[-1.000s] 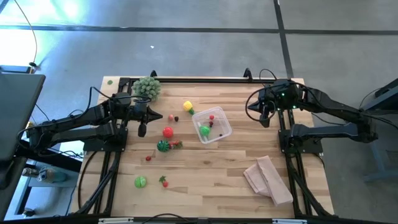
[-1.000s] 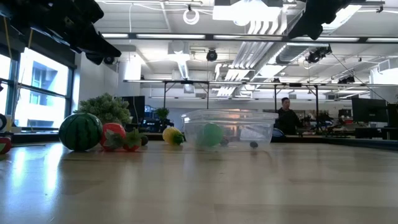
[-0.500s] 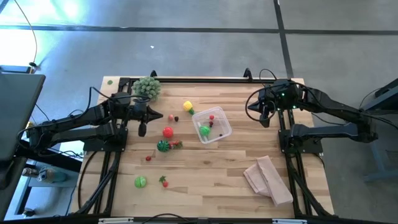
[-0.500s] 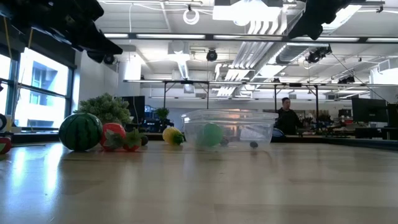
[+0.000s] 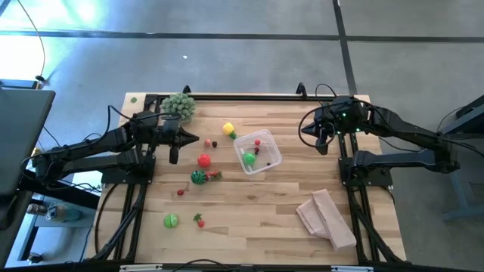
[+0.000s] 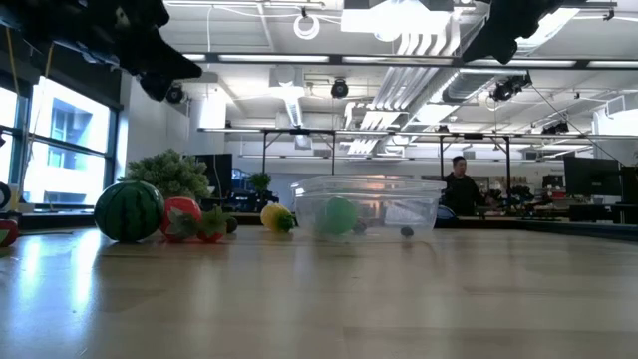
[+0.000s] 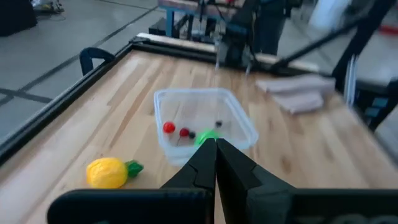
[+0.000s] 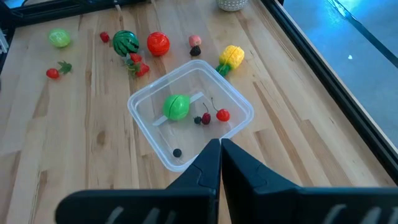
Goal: Pick and placing Produce into tupperware
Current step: Put the yellow pineapple into the transparent bin
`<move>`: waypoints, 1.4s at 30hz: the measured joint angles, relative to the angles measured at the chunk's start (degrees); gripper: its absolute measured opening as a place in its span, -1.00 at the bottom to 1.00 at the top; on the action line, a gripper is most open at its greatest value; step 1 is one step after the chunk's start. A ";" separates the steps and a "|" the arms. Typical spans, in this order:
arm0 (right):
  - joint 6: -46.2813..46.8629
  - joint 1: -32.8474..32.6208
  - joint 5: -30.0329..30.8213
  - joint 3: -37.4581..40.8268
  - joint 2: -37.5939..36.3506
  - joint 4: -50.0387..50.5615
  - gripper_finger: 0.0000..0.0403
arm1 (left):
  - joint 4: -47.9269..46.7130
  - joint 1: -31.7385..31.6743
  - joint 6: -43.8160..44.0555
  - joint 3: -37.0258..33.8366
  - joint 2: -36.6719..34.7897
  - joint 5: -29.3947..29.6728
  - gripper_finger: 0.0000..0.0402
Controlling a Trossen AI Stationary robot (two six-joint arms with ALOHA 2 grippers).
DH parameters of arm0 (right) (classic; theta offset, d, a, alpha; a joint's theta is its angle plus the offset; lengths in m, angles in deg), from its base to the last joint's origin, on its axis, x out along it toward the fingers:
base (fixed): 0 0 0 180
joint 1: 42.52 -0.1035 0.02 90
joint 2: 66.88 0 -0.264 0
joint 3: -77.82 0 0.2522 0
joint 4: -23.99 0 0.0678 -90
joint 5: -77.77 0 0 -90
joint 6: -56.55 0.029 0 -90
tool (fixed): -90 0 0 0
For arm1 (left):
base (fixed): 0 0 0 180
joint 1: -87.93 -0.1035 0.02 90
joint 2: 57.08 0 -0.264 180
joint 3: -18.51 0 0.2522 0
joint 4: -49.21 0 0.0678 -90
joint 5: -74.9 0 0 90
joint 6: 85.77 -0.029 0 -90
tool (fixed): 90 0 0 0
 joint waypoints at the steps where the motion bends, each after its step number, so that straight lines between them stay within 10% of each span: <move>1: 0.00 0.00 -0.01 0.00 0.00 0.01 -0.98 | 0.92 0.01 1.64 0.00 0.25 0.00 -1.00; 14: 0.00 -0.02 0.01 0.00 0.00 0.00 -0.98 | 16.09 -0.03 3.36 3.62 11.57 0.00 -1.00; 23: 0.00 -0.02 0.01 0.00 0.00 -0.01 -0.98 | -20.72 -3.30 -19.27 36.27 36.22 0.52 -1.00; 29: 0.00 -0.02 0.01 0.00 0.00 -0.01 -0.98 | -37.94 -6.24 -35.80 55.85 52.47 14.09 -1.00; 34: 0.00 -0.02 0.01 0.00 0.00 -0.01 -0.98 | -43.73 -8.33 -38.80 62.31 62.60 19.34 -1.00; 42: 0.00 -0.02 0.01 0.00 -0.02 0.00 -0.98 | -50.77 -9.37 -68.70 62.53 71.50 21.38 -1.00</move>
